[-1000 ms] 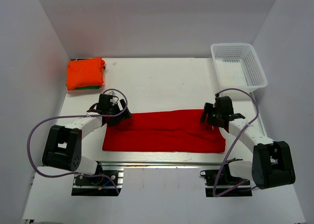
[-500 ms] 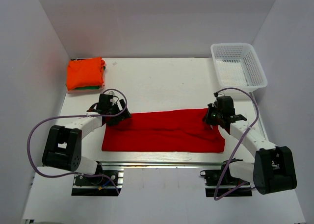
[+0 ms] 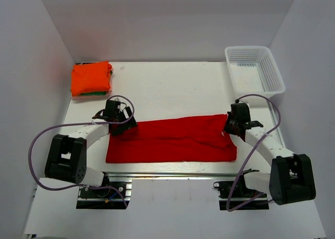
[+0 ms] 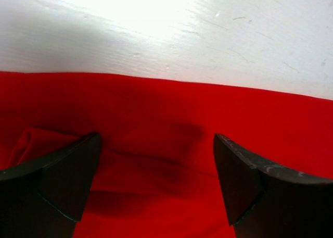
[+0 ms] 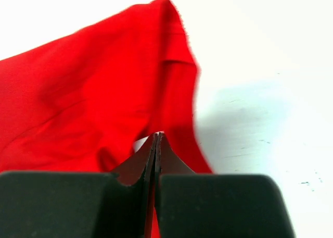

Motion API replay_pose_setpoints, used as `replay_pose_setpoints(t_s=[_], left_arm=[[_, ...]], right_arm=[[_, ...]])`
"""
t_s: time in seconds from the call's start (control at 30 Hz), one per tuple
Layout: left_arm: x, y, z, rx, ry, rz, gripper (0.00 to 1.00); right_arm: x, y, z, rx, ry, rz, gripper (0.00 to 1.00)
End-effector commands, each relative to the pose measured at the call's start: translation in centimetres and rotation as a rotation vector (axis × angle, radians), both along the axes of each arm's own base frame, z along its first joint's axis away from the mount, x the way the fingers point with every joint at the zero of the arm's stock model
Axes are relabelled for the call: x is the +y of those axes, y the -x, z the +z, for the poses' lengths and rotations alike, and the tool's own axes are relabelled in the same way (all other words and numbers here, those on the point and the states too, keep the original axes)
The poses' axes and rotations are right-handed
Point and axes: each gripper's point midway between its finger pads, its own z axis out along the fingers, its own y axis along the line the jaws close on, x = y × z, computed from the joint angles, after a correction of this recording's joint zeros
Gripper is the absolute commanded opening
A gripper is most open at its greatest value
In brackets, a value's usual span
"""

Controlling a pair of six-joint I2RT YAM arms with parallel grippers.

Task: Fold and stack the t-shirts
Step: Fold the other side of the tshirt into a rectangle, then rotate the tshirt 90 degrees

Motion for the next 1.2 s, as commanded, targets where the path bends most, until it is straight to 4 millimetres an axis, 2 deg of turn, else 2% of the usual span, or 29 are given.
replay_pose_setpoints(t_s=[0.0,0.07,0.17,0.27,0.37,0.4,0.47,0.5,0.57,0.63,0.67,0.7,0.73,0.77,0.87,0.9,0.93,0.97,1.03,1.07,1.1,1.17], left_arm=[[2.7,5.5,-3.2,0.205,-0.111,0.048,1.0],[2.8,6.0,-3.3,0.218,-0.11,0.056,1.0],[2.9,6.9,-3.6,0.24,-0.115,0.056,1.0],[2.9,7.6,-3.5,0.254,-0.104,0.062,1.0],[2.8,8.8,-3.3,0.274,-0.085,0.089,1.0],[2.6,9.8,-3.4,0.297,-0.068,0.09,1.0],[2.1,10.3,-2.8,0.274,-0.036,0.079,1.0],[1.7,11.2,-2.9,0.289,-0.006,0.075,1.0],[1.1,11.9,-2.4,0.278,0.027,0.063,1.0],[0.7,12.4,-1.6,0.25,0.06,0.06,1.0],[0.7,12.8,-1.5,0.25,0.059,0.051,1.0],[0.7,13.1,-1.3,0.251,0.058,0.051,1.0],[0.7,13.1,-1.0,0.228,0.069,0.059,1.0],[0.4,13.4,-1.1,0.228,0.078,0.045,1.0],[0.3,13.1,-0.8,0.209,0.083,0.044,1.0],[0.5,13.1,-1.1,0.221,0.075,0.058,1.0],[0.3,13.2,-1.1,0.221,0.074,0.049,1.0],[0.4,13.4,-1.3,0.236,0.07,0.05,1.0],[0.3,13.6,-1.6,0.257,0.072,0.047,1.0],[0.3,13.6,-1.6,0.258,0.072,0.047,1.0],[0.1,13.7,-1.6,0.258,0.071,0.038,1.0],[0.0,13.4,-1.2,0.256,0.072,0.037,1.0]], right_arm=[[-0.9,-1.8,0.2,-0.036,0.047,-0.061,0.0],[0.1,-2.0,-0.5,-0.028,0.008,-0.03,0.0],[1.3,-3.3,-0.3,-0.04,-0.035,0.002,0.0],[2.8,-4.4,2.0,-0.1,-0.088,0.065,0.02],[4.1,-4.2,4.3,-0.156,-0.133,0.146,0.17],[4.9,-3.7,4.9,-0.166,-0.168,0.193,0.23],[5.3,-2.8,5.6,-0.178,-0.183,0.234,0.67],[6.2,-2.0,6.1,-0.18,-0.223,0.289,0.9],[6.7,-0.6,5.9,-0.149,-0.244,0.327,0.9],[7.9,1.3,5.7,-0.107,-0.316,0.39,0.9],[8.3,1.5,5.7,-0.108,-0.34,0.406,0.9],[9.9,2.7,6.1,-0.096,-0.418,0.48,0.9],[10.2,4.1,4.7,-0.052,-0.46,0.481,0.9],[11.3,4.1,5.5,-0.092,-0.521,0.532,0.9],[11.7,4.9,3.4,-0.035,-0.568,0.5,0.9],[11.0,4.3,1.9,-0.009,-0.532,0.449,0.9],[10.4,3.9,1.2,0.003,-0.504,0.406,0.9],[9.0,2.6,0.6,-0.005,-0.435,0.312,0.9],[8.1,1.5,-0.8,0.021,-0.382,0.247,0.9],[7.7,0.9,-0.9,0.021,-0.373,0.201,0.9],[6.9,-0.8,-0.8,0.003,-0.332,0.148,0.9],[5.7,-2.3,-1.9,0.003,-0.277,0.066,0.9]])
